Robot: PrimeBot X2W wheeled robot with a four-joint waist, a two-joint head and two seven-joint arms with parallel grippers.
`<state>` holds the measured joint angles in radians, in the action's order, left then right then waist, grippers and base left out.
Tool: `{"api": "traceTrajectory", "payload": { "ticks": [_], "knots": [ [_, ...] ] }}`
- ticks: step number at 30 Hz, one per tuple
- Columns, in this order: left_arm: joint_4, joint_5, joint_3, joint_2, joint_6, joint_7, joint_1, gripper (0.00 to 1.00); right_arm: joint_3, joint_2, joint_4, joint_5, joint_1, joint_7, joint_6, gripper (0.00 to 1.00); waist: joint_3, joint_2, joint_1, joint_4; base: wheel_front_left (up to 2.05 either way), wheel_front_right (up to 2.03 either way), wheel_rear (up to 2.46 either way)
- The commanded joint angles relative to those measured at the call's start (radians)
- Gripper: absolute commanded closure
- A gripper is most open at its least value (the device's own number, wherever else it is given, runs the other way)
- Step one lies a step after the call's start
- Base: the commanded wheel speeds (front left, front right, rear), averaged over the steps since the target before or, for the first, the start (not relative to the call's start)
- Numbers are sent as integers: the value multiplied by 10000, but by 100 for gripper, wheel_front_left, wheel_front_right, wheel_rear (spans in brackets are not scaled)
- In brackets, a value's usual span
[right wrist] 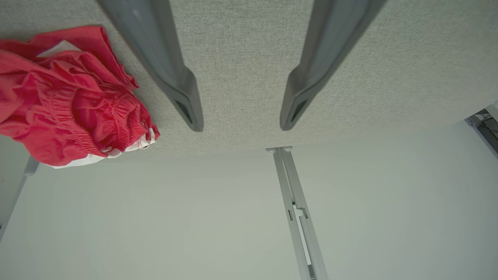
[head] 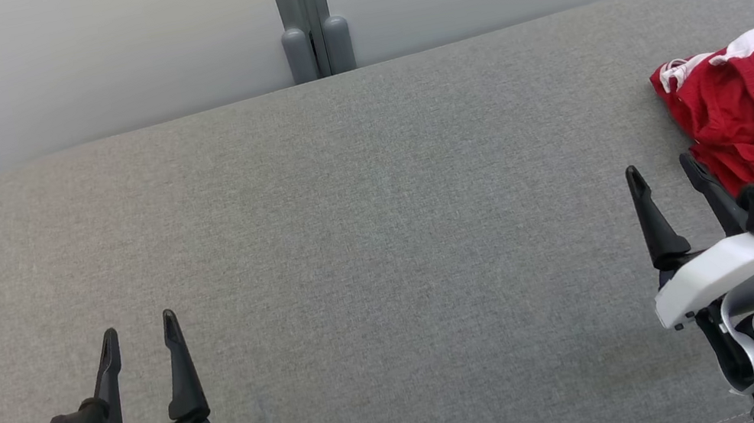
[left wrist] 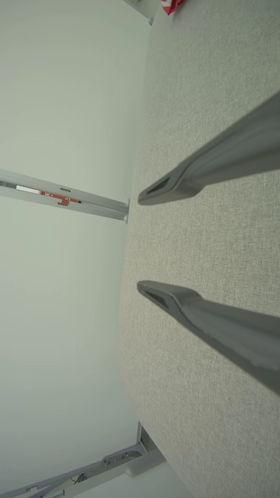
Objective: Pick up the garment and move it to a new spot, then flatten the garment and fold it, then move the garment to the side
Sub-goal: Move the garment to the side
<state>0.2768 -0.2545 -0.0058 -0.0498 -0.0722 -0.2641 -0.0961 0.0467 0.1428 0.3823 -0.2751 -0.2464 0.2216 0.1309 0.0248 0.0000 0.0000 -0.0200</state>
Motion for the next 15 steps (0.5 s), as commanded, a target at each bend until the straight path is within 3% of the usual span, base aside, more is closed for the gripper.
{"api": "traceTrajectory", "payload": {
  "ticks": [1, 15],
  "knots": [
    [-24, -77, -38, -19, -45, 8, 139, 0, -23, -9, 25, 7, 167, -37, -2, 0, -78, 0, 0, 29, 0, 0, 0],
    [-221, -153, -170, -19, -38, 8, 248, 0, -118, -205, 211, -6, 189, -112, -2, 0, -56, 0, 0, -100, 0, 0, 0]
  ]
}}
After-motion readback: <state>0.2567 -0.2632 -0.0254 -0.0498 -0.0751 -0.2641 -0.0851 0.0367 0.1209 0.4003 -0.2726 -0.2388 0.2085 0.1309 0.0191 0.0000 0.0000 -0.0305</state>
